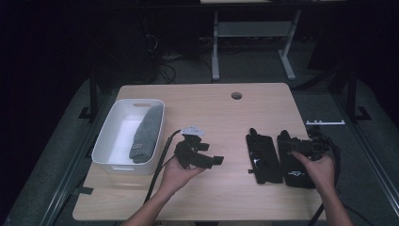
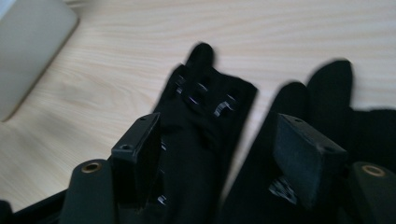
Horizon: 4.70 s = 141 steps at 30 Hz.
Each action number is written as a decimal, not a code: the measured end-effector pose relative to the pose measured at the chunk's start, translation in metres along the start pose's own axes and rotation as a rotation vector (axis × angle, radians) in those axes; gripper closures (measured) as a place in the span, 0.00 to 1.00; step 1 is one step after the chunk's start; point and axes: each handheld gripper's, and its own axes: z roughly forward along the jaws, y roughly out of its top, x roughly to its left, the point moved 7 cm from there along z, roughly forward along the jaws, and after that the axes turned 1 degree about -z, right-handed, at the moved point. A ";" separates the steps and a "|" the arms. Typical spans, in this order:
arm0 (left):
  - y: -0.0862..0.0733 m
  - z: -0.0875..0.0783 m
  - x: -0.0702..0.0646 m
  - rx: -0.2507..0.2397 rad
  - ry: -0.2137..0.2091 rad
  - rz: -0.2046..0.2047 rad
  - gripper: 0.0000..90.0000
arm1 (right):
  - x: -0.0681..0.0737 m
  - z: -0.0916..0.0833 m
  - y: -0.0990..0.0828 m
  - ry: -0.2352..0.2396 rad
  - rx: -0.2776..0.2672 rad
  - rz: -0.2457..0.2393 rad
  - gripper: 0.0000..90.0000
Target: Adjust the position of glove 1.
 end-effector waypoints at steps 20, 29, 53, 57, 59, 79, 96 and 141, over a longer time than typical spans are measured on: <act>-0.010 0.009 0.001 0.027 -0.019 -0.020 0.19 | -0.034 -0.001 -0.038 -0.261 0.097 -0.182 0.48; -0.016 0.013 0.001 0.034 -0.022 -0.029 0.19 | -0.030 0.003 -0.045 -0.352 0.102 -0.265 0.63; -0.021 0.014 0.004 0.043 -0.025 -0.026 0.19 | 0.000 -0.022 -0.018 -0.207 0.025 -0.186 0.86; -0.020 0.012 0.003 0.039 -0.024 -0.025 0.19 | 0.016 -0.022 -0.008 -0.163 0.006 -0.189 0.86; -0.020 0.012 0.003 0.034 -0.024 -0.028 0.19 | 0.023 -0.021 -0.003 -0.148 -0.007 -0.198 0.86; -0.020 0.010 0.005 0.040 -0.020 -0.028 0.19 | 0.049 0.034 0.002 -0.061 0.024 -0.157 0.84; -0.023 0.014 0.006 0.056 -0.020 -0.025 0.19 | 0.032 0.012 -0.019 -0.089 0.045 -0.215 0.60; -0.018 0.121 -0.031 0.080 -0.080 -0.094 0.20 | 0.008 0.034 -0.007 -0.002 0.086 -0.116 0.32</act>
